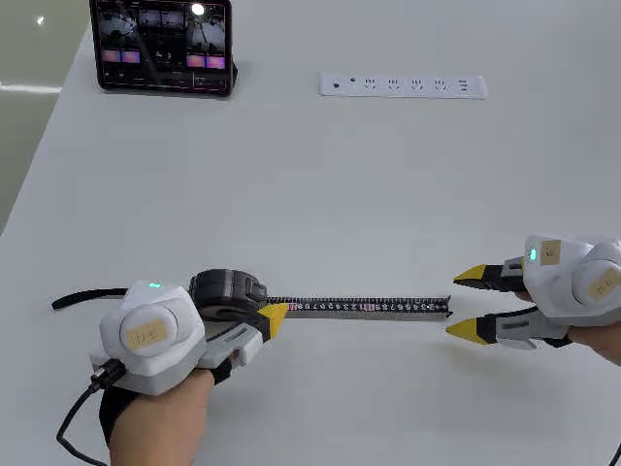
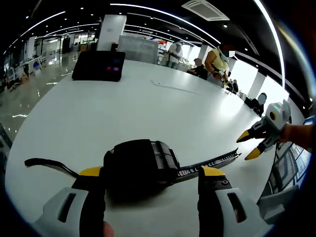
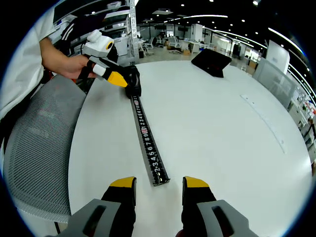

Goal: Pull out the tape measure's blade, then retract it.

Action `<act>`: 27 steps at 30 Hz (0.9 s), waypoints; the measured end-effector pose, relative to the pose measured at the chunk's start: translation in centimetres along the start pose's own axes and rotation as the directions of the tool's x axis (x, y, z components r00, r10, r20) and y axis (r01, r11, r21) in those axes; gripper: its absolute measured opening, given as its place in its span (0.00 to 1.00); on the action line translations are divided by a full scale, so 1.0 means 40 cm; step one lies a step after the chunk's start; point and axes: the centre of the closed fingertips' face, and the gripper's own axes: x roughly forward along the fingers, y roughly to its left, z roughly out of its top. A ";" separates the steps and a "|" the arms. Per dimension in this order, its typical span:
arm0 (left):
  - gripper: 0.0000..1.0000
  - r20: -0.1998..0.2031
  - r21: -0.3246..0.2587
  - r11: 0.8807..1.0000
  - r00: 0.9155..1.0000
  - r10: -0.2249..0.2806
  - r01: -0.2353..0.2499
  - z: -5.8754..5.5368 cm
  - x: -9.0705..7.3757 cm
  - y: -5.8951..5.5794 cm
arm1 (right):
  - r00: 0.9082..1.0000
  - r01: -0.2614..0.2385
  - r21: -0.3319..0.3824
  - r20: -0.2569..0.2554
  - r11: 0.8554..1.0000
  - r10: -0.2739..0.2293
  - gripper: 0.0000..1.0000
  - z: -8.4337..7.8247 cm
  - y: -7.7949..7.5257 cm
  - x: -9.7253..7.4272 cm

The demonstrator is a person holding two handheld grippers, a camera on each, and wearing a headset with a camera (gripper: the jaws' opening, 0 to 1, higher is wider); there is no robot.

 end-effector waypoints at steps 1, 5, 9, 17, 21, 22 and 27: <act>0.73 -0.001 0.003 1.000 1.000 0.010 -0.010 -0.001 0.001 0.002 | 1.000 -0.003 -0.001 -0.003 1.000 0.003 0.33 0.001 -0.001 0.001; 0.73 0.002 -0.019 0.999 0.999 0.037 -0.037 0.000 0.007 0.009 | 1.000 -0.012 -0.011 -0.016 1.000 0.012 0.31 0.004 -0.004 0.006; 0.69 -0.006 -0.007 0.998 0.998 0.061 -0.061 -0.003 0.008 0.017 | 1.000 -0.017 -0.021 -0.024 1.000 0.016 0.29 0.004 -0.007 0.010; 0.67 -0.009 -0.033 0.996 0.996 0.086 -0.087 -0.003 0.010 0.025 | 0.998 -0.035 -0.042 -0.046 0.998 0.033 0.28 -0.001 -0.003 0.026; 0.66 -0.008 -0.051 0.994 0.996 0.094 -0.094 -0.001 0.010 0.026 | 0.998 -0.034 -0.047 -0.053 0.998 0.032 0.27 -0.004 -0.005 0.031; 0.66 -0.010 -0.057 0.994 0.995 0.096 -0.097 0.000 0.010 0.027 | 0.998 -0.036 -0.047 -0.055 0.998 0.034 0.27 -0.005 -0.004 0.032; 0.63 -0.013 -0.056 0.993 0.994 0.107 -0.107 0.000 0.010 0.032 | 0.998 -0.038 -0.048 -0.061 0.998 0.035 0.26 -0.009 -0.007 0.035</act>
